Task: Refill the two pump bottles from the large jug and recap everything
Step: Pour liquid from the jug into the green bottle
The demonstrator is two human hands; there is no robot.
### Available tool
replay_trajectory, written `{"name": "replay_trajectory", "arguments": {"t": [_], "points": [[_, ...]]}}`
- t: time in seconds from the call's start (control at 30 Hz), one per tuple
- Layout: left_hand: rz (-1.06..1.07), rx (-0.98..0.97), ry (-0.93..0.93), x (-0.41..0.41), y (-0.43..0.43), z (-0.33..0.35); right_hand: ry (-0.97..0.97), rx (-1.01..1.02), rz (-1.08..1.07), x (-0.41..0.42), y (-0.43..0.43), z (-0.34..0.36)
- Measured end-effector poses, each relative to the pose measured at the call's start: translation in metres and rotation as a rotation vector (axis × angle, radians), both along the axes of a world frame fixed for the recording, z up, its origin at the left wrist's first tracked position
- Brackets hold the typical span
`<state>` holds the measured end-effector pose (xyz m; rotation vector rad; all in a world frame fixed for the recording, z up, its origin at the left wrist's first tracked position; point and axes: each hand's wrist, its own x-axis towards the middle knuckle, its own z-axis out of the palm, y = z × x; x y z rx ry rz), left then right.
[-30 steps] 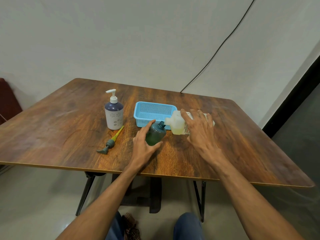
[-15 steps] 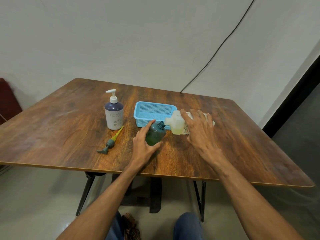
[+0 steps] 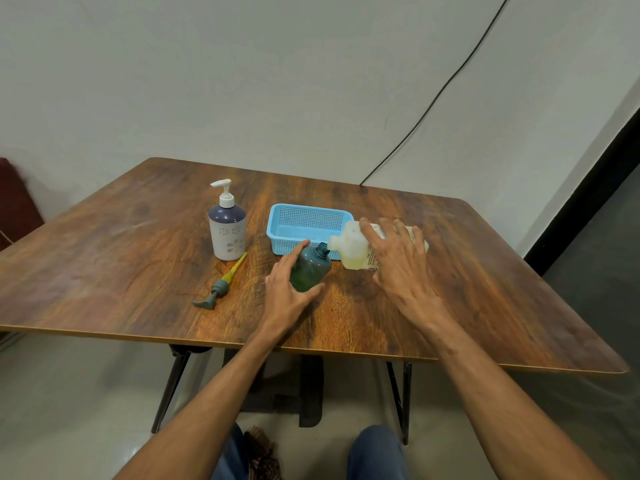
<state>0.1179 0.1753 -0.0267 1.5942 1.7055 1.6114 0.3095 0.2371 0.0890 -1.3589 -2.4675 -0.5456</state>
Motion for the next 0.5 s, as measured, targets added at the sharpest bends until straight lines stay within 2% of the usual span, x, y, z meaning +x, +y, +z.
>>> {"name": "replay_trajectory", "arguments": {"t": [0.5], "points": [[0.011,-0.001,0.014,0.0002,0.0008,-0.0013,-0.018,0.006,0.005,-0.0039,-0.0004,0.0007]]}}
